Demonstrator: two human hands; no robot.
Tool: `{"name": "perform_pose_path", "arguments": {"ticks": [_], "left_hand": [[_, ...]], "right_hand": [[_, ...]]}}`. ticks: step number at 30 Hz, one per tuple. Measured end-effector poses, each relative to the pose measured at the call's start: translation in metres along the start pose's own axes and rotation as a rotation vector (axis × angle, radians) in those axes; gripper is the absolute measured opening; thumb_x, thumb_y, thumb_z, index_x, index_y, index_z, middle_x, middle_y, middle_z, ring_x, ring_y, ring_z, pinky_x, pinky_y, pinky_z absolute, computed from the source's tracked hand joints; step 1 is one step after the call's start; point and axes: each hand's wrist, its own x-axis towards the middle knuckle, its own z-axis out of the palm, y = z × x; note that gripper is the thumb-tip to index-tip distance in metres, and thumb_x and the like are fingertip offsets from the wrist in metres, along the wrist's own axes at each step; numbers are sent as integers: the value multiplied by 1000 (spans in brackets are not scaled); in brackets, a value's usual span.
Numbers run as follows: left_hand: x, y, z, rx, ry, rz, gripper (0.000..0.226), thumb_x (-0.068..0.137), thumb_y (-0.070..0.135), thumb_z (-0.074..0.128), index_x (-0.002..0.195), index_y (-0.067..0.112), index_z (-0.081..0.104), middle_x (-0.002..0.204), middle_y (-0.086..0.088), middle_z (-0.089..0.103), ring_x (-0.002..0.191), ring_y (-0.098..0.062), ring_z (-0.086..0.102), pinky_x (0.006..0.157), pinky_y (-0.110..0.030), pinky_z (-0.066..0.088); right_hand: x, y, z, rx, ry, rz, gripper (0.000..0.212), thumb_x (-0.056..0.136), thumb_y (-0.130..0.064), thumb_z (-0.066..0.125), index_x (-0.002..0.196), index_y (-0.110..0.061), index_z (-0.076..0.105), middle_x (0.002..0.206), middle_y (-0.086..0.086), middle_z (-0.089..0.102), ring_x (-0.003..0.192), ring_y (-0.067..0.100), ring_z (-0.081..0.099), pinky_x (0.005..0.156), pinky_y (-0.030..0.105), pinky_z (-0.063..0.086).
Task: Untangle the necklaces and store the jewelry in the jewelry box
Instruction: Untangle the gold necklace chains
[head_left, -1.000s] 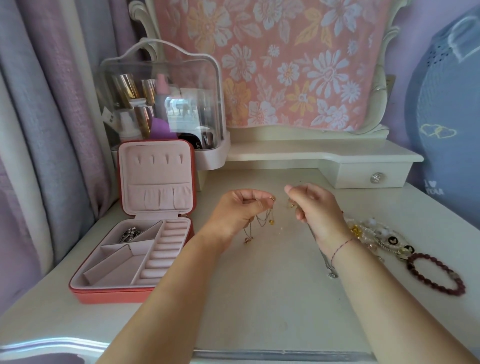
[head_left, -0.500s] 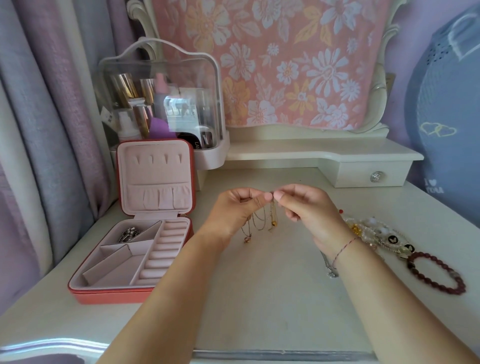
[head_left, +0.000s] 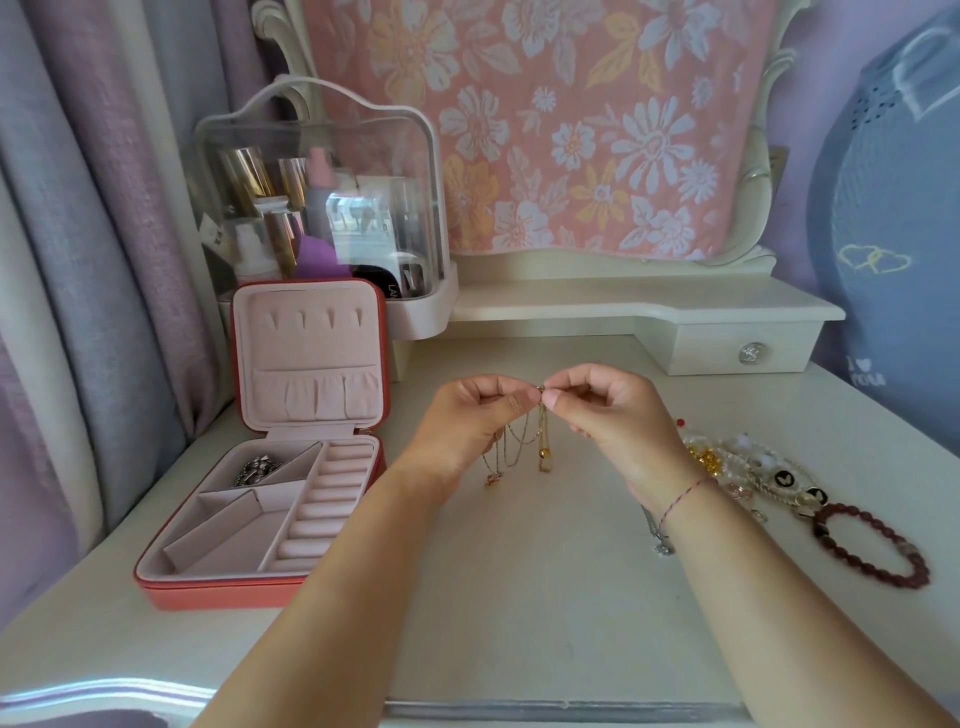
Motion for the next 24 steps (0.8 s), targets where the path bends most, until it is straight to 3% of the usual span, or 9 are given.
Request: {"name": "perform_pose_path", "arguments": {"ticks": [6, 9, 13, 17, 20, 24], "left_hand": [[-5, 5, 4, 43, -52, 40, 19, 89, 5, 64, 104, -7, 66, 39, 18, 49, 36, 6, 44, 44, -2, 31], [-6, 5, 4, 33, -66, 41, 20, 87, 3, 67, 103, -9, 66, 40, 18, 50, 35, 5, 44, 43, -2, 31], [-6, 7, 4, 34, -71, 12, 12, 86, 6, 69, 94, -2, 66, 41, 18, 50, 36, 5, 43, 44, -3, 31], [-3, 3, 1, 29, -60, -27, 9, 83, 18, 73, 86, 10, 69, 46, 15, 42, 43, -6, 25, 42, -15, 24], [-2, 3, 1, -29, -47, -35, 8, 83, 21, 72, 84, 13, 70, 51, 9, 36, 47, -10, 21, 43, -17, 21], [-1, 2, 0, -55, -53, -10, 11, 81, 23, 71, 85, 13, 70, 51, 8, 36, 45, -8, 23, 42, -17, 22]], "right_hand": [[0, 0, 0, -75, 33, -18, 9, 82, -10, 71, 79, -18, 73, 62, -13, 58, 57, 2, 48, 61, 16, 43], [0, -1, -1, -74, 25, -2, 10, 83, -8, 69, 77, -16, 71, 54, -16, 54, 54, 2, 47, 58, 13, 41], [1, -2, -1, 20, 18, 82, 13, 84, -5, 63, 74, -13, 66, 53, -7, 51, 53, 8, 45, 54, 16, 38], [6, -4, -3, 233, 35, 195, 8, 75, -17, 61, 68, -15, 58, 55, -2, 51, 53, 13, 44, 55, 23, 36], [6, -4, -4, 347, 25, 234, 19, 89, -8, 56, 70, -12, 56, 59, 2, 52, 50, 14, 45, 55, 26, 36], [0, -4, -2, 286, -103, 230, 14, 90, -9, 59, 77, -8, 62, 64, 2, 60, 52, 13, 56, 54, 23, 45]]}}
